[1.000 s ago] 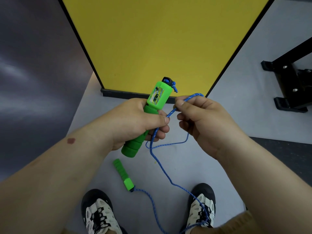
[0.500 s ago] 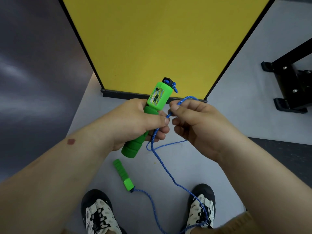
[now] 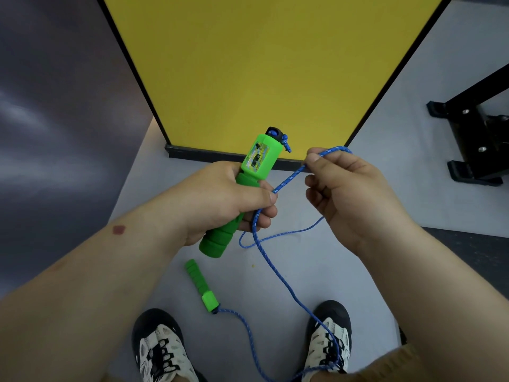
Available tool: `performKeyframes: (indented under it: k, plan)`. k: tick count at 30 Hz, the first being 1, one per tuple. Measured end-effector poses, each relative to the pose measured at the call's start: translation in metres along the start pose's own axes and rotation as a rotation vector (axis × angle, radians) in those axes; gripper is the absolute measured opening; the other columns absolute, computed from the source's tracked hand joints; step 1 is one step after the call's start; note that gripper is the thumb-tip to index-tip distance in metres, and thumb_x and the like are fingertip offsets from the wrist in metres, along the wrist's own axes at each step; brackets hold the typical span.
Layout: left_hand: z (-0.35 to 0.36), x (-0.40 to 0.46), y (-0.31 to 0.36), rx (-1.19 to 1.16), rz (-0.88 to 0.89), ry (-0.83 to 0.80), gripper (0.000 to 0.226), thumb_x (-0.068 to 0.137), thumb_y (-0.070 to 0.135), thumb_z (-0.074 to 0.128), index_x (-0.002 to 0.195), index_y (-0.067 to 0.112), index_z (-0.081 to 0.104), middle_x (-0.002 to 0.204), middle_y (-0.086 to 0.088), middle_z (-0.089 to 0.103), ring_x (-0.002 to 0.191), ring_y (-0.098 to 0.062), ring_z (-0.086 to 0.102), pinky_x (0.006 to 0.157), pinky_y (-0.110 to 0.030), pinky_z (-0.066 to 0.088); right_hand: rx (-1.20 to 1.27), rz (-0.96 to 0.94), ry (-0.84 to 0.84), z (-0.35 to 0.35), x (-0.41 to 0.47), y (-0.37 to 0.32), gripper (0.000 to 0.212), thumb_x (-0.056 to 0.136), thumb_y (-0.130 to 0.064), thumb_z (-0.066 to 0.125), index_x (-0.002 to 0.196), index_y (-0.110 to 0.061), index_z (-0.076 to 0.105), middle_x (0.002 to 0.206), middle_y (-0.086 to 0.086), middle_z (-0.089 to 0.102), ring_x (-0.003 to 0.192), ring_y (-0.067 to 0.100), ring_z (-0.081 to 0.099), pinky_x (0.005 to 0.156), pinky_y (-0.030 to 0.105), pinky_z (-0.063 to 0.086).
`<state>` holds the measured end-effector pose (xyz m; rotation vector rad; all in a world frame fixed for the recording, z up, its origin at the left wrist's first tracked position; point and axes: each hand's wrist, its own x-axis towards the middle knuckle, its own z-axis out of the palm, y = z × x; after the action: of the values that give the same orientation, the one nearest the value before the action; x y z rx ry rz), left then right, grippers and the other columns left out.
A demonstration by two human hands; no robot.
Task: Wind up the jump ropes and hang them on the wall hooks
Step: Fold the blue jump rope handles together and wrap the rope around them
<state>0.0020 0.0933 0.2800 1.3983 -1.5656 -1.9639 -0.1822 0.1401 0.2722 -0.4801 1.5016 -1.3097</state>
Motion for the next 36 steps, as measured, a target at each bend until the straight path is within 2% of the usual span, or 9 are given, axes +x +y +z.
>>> performKeyframes:
  k: [5, 9, 14, 19, 22, 27, 29, 36]
  plan:
    - [0.001, 0.000, 0.000, 0.003, -0.002, 0.008, 0.008, 0.093, 0.011, 0.070, 0.096, 0.006, 0.065, 0.082, -0.010, 0.075, 0.070, -0.021, 0.071, 0.071, -0.033, 0.060, -0.049, 0.105, -0.153, 0.004, -0.005, 0.003, 0.004, 0.091, -0.018, 0.072, 0.093, -0.015, 0.073, 0.087, 0.002, 0.067, 0.070, 0.012, 0.059, 0.065, 0.026, 0.051]
    - [0.002, -0.001, 0.000, 0.012, -0.002, 0.012, 0.008, 0.092, 0.011, 0.069, 0.097, 0.006, 0.065, 0.080, -0.009, 0.075, 0.071, -0.019, 0.071, 0.071, -0.033, 0.061, -0.153, 0.126, -0.262, 0.008, -0.009, 0.007, 0.004, 0.091, -0.014, 0.070, 0.094, -0.015, 0.073, 0.076, -0.005, 0.067, 0.067, 0.009, 0.059, 0.063, 0.024, 0.049]
    - [0.000, 0.000, 0.000, -0.008, -0.007, 0.006, 0.013, 0.092, 0.012, 0.070, 0.100, 0.004, 0.064, 0.082, -0.010, 0.075, 0.071, -0.021, 0.071, 0.072, -0.034, 0.060, -0.085, 0.018, -0.135, 0.004, -0.004, 0.003, 0.003, 0.091, -0.012, 0.071, 0.089, -0.010, 0.071, 0.093, -0.006, 0.070, 0.070, 0.011, 0.059, 0.064, 0.024, 0.050]
    - [0.001, 0.000, 0.000, 0.004, -0.002, -0.002, 0.010, 0.093, 0.012, 0.070, 0.096, 0.005, 0.064, 0.080, -0.010, 0.073, 0.070, -0.021, 0.069, 0.076, -0.038, 0.062, 0.023, -0.029, 0.034, -0.003, 0.002, -0.004, 0.004, 0.092, -0.017, 0.072, 0.094, -0.014, 0.074, 0.080, -0.002, 0.065, 0.070, 0.012, 0.059, 0.065, 0.025, 0.051]
    - [0.002, -0.001, 0.001, 0.001, 0.008, 0.004, 0.009, 0.093, 0.011, 0.070, 0.094, 0.005, 0.064, 0.078, -0.009, 0.073, 0.069, -0.021, 0.068, 0.079, -0.042, 0.061, 0.036, 0.006, -0.004, -0.002, 0.001, -0.004, 0.004, 0.091, -0.021, 0.072, 0.090, -0.017, 0.072, 0.080, -0.002, 0.067, 0.069, 0.012, 0.059, 0.066, 0.025, 0.052]
    - [0.001, 0.001, 0.000, -0.009, 0.007, 0.018, 0.009, 0.092, 0.012, 0.071, 0.096, 0.007, 0.064, 0.078, -0.009, 0.074, 0.070, -0.020, 0.070, 0.077, -0.040, 0.061, -0.077, 0.093, -0.238, 0.007, -0.009, 0.003, 0.007, 0.091, -0.021, 0.071, 0.085, -0.018, 0.071, 0.087, 0.001, 0.065, 0.068, 0.010, 0.059, 0.064, 0.025, 0.050]
    - [0.001, 0.001, 0.000, -0.006, 0.007, 0.020, 0.009, 0.092, 0.012, 0.071, 0.097, 0.007, 0.065, 0.079, -0.009, 0.074, 0.070, -0.020, 0.071, 0.078, -0.040, 0.062, -0.112, 0.097, -0.271, 0.009, -0.011, 0.005, 0.012, 0.092, -0.021, 0.071, 0.079, -0.019, 0.071, 0.084, 0.000, 0.066, 0.066, 0.010, 0.059, 0.063, 0.025, 0.050]
    - [0.000, -0.002, 0.000, -0.022, 0.003, 0.016, 0.010, 0.093, 0.013, 0.071, 0.096, 0.007, 0.064, 0.079, -0.010, 0.074, 0.070, -0.021, 0.069, 0.080, -0.042, 0.062, -0.021, 0.005, -0.062, 0.003, -0.002, 0.001, 0.008, 0.091, -0.021, 0.072, 0.092, -0.013, 0.072, 0.084, -0.001, 0.067, 0.070, 0.013, 0.060, 0.066, 0.026, 0.051]
